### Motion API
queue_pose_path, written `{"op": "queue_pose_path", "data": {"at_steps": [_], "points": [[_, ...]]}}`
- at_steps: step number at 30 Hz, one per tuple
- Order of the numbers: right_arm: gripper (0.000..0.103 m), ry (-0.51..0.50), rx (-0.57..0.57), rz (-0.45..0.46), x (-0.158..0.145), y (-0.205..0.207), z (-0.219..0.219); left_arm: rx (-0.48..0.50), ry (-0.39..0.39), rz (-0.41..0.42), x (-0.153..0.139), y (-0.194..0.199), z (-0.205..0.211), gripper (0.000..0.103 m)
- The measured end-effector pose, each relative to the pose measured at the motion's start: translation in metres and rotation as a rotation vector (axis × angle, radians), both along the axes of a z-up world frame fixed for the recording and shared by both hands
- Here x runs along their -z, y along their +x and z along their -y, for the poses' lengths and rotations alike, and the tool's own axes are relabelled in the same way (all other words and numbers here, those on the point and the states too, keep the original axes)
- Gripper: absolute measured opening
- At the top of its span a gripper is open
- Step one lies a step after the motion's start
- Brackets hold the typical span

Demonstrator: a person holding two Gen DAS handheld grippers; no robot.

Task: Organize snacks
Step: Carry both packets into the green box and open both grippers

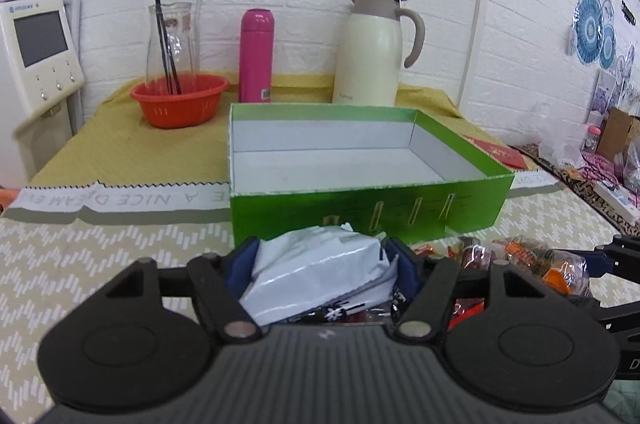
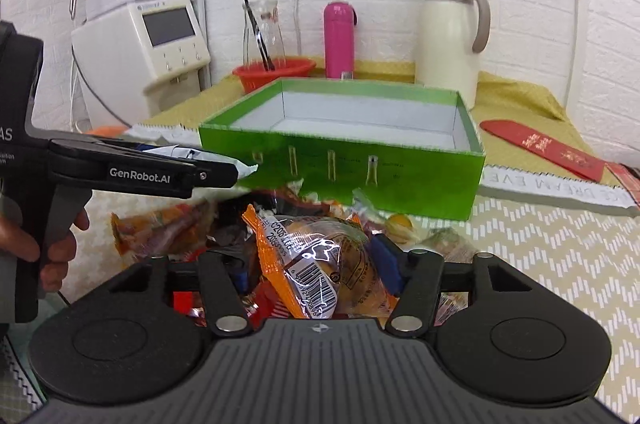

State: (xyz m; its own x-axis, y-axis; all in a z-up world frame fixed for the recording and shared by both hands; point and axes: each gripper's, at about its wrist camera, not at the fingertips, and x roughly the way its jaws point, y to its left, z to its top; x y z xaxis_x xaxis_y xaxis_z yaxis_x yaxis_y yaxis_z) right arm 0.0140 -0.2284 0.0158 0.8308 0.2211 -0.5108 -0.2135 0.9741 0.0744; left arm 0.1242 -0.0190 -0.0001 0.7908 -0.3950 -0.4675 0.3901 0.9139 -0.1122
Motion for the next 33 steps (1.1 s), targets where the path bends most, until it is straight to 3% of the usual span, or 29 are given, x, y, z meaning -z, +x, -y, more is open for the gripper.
{"op": "queue_pose_path", "data": {"at_steps": [9,21,29,33], "points": [[0.095,0.007,0.011,0.115,-0.029,-0.02,-0.011,-0.032,-0.07,0.045,-0.031,-0.033,-0.012,0.067],[0.095,-0.002,0.047,0.157,-0.05,-0.036,-0.01,-0.067,-0.041,0.087,-0.046,-0.048,-0.004,0.067],[0.091,0.08,0.061,0.089,-0.036,-0.041,-0.008,-0.087,-0.012,0.102,-0.046,-0.058,-0.004,0.067],[0.085,0.058,0.08,0.068,-0.023,-0.041,-0.011,-0.103,-0.009,0.09,-0.04,-0.056,-0.006,0.067]]}}
